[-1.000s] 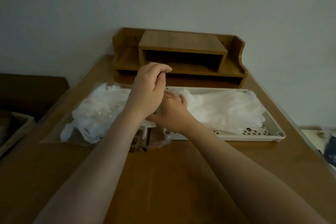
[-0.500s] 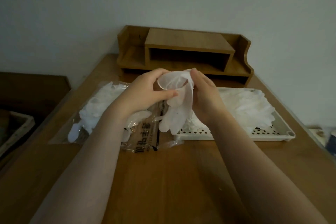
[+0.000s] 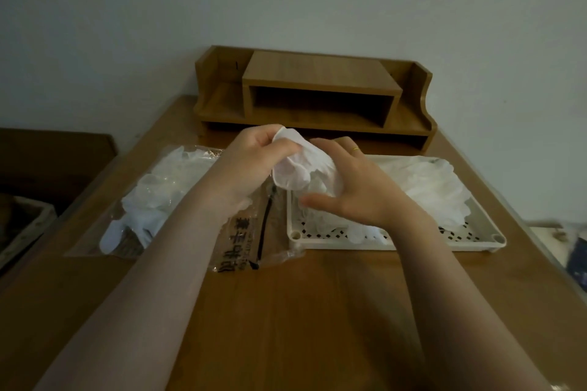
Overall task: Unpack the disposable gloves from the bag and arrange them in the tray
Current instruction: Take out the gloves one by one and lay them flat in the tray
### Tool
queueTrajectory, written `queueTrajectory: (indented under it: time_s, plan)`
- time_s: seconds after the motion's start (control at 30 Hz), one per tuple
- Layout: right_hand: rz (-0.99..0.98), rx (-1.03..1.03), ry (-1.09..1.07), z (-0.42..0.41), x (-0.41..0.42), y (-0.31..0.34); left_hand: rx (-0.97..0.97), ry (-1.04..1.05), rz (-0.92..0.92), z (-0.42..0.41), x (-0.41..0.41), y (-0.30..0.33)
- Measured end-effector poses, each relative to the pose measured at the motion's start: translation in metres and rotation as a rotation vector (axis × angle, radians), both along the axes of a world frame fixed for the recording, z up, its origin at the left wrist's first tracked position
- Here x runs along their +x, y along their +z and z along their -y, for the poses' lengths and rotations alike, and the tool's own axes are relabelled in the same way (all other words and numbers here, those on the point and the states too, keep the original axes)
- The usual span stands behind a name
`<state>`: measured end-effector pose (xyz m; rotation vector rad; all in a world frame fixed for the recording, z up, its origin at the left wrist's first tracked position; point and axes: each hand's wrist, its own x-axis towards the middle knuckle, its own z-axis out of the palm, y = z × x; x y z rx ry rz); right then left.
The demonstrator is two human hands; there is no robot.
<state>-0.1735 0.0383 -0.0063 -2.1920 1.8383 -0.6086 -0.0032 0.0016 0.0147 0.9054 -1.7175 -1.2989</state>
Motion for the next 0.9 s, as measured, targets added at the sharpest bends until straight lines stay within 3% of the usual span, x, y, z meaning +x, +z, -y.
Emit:
queueTrajectory:
  time_s: [0.13,0.37,0.47,0.6,0.7,0.83,0.9]
  plan:
    - [0.09,-0.045,-0.025,0.0,-0.003,-0.004,0.105,-0.046,-0.088,-0.003,0.001,0.001]
    - [0.315,0.22,-0.066,-0.013,-0.032,0.005,0.256,-0.035,-0.192,0.004,0.0,-0.008]
    - [0.271,0.351,-0.064,-0.019,-0.037,0.01,0.262,-0.018,-0.197,0.006,-0.005,-0.014]
    - [0.24,0.235,-0.179,-0.021,-0.044,0.014,0.306,0.125,-0.305,0.011,-0.007,-0.017]
    - [0.486,0.184,-0.204,-0.021,-0.049,0.017,0.344,0.19,-0.392,0.011,-0.011,-0.02]
    - [0.824,0.195,-0.181,-0.023,-0.05,0.022,0.368,0.307,-0.261,0.012,-0.018,-0.028]
    - [0.857,0.173,-0.196,-0.024,-0.051,0.023,0.387,0.363,-0.24,0.011,-0.02,-0.03]
